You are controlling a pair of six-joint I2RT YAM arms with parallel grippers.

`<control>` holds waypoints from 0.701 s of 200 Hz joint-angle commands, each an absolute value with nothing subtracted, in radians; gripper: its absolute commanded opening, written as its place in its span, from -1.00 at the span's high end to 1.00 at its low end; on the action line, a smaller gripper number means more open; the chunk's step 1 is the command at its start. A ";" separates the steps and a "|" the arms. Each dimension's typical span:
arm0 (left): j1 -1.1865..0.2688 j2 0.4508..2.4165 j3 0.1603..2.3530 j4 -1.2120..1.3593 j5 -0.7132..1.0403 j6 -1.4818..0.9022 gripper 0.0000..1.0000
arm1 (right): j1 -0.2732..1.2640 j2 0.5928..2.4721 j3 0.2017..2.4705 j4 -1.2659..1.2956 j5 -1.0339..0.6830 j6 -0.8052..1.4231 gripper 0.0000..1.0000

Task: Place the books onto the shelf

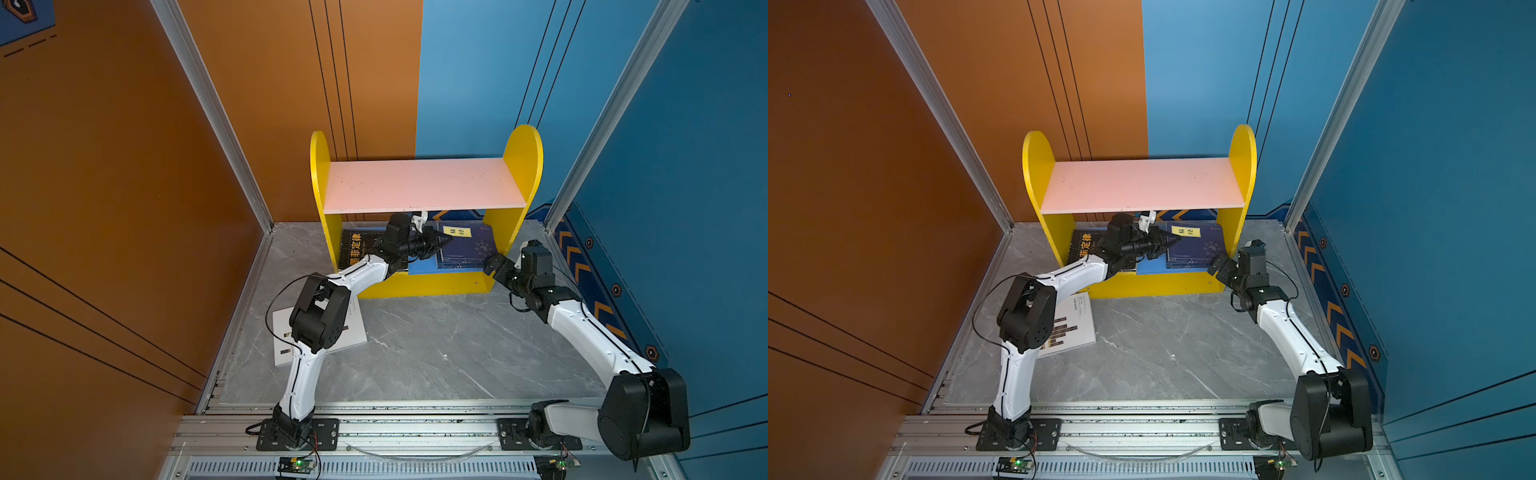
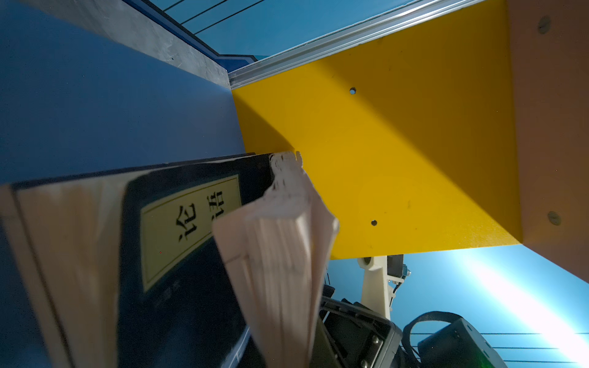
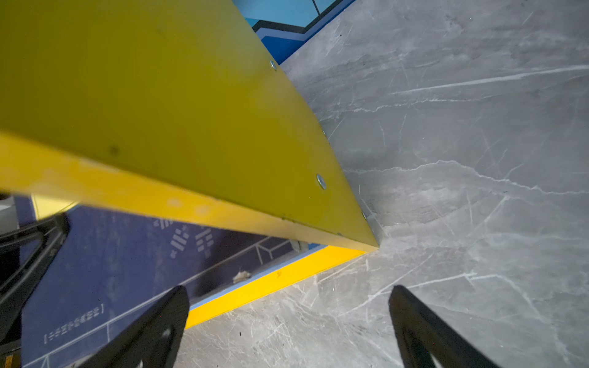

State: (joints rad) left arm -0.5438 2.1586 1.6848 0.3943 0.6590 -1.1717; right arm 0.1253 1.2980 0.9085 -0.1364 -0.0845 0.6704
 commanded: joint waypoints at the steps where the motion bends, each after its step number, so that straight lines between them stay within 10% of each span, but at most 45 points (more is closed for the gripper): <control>1: -0.551 2.171 1.726 0.398 0.681 -1.146 0.84 | 0.123 1.257 0.921 -0.083 -0.068 0.683 -1.00; 140: -0.559 2.172 1.730 0.374 0.637 -1.125 0.74 | 0.130 1.407 0.892 -0.021 -0.004 0.699 -0.99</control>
